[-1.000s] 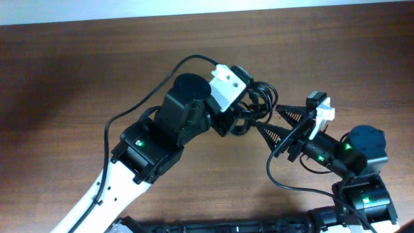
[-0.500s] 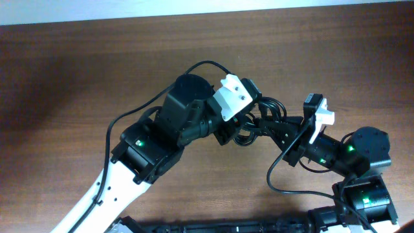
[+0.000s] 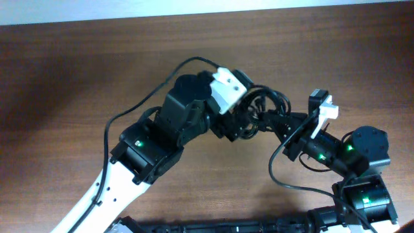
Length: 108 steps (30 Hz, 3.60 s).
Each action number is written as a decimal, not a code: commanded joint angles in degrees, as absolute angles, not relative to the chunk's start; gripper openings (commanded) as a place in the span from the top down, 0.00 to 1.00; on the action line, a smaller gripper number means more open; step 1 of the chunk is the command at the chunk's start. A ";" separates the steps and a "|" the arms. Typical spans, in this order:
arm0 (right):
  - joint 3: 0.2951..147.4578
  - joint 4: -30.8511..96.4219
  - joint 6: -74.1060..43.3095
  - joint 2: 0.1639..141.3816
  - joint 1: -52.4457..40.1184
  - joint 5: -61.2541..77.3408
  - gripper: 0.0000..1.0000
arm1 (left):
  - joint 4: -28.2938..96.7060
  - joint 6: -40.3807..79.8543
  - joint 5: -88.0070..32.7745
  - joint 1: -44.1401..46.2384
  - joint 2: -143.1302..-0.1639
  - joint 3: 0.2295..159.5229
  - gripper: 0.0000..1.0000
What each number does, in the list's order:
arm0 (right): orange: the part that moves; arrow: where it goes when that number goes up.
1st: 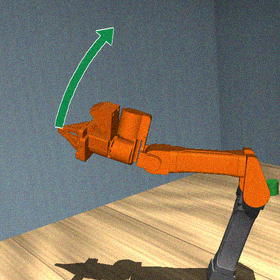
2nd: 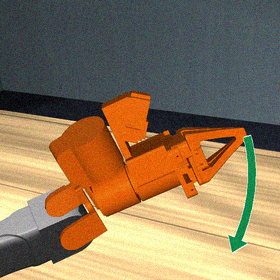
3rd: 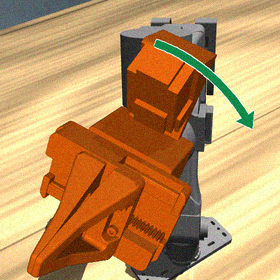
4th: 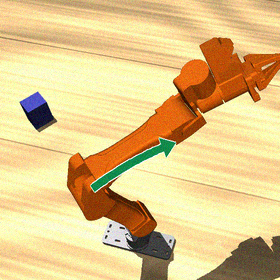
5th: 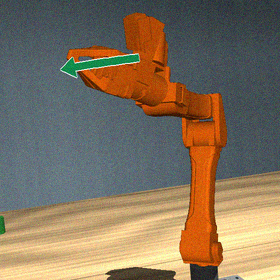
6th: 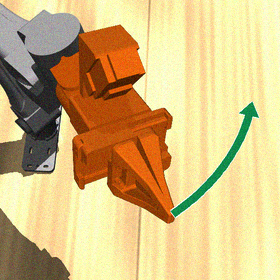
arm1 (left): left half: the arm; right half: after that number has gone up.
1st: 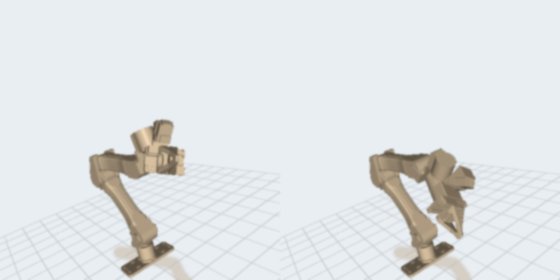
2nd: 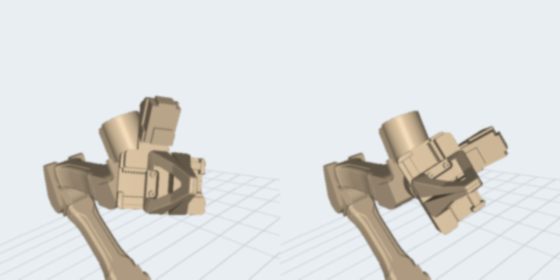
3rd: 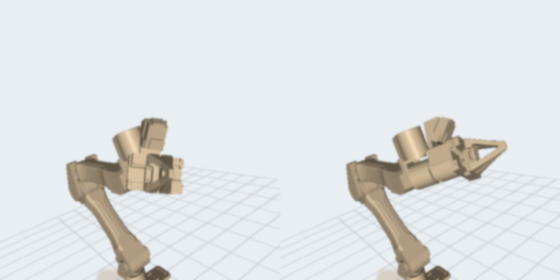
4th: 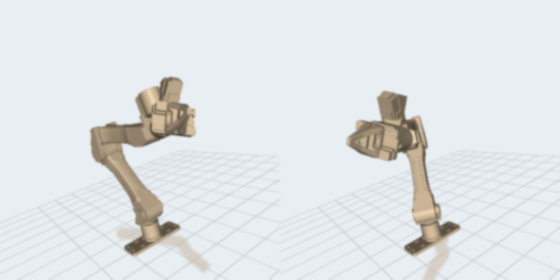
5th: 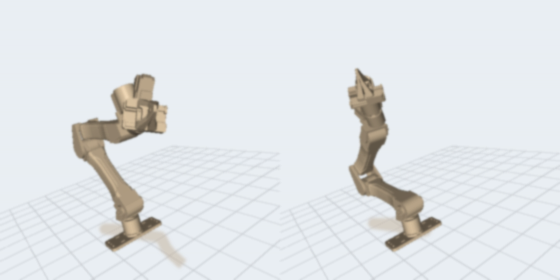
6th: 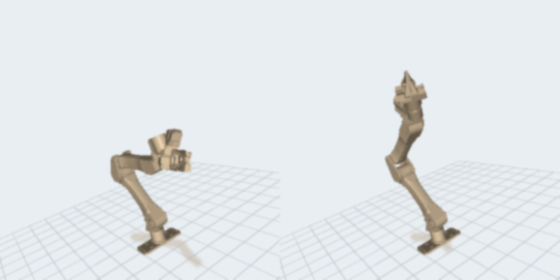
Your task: Untangle cables
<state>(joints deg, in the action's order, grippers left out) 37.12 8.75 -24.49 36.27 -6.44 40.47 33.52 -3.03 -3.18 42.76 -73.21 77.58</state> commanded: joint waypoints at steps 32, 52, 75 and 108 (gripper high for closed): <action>37.15 -8.80 -49.23 35.90 -6.68 33.56 0.96 | 34.98 -7.05 -25.58 33.80 -69.97 78.65 0.01; 37.15 -18.02 -57.98 35.90 -6.74 48.12 0.96 | 27.51 -6.98 -27.88 33.87 -69.63 78.65 0.01; 37.15 -18.04 -60.12 37.60 -6.74 54.48 0.96 | 24.05 -15.16 -28.36 33.87 -69.63 78.65 0.67; 37.15 -13.23 -57.25 42.37 -6.68 43.55 0.17 | 26.20 -15.73 -5.10 33.80 -69.32 78.65 1.00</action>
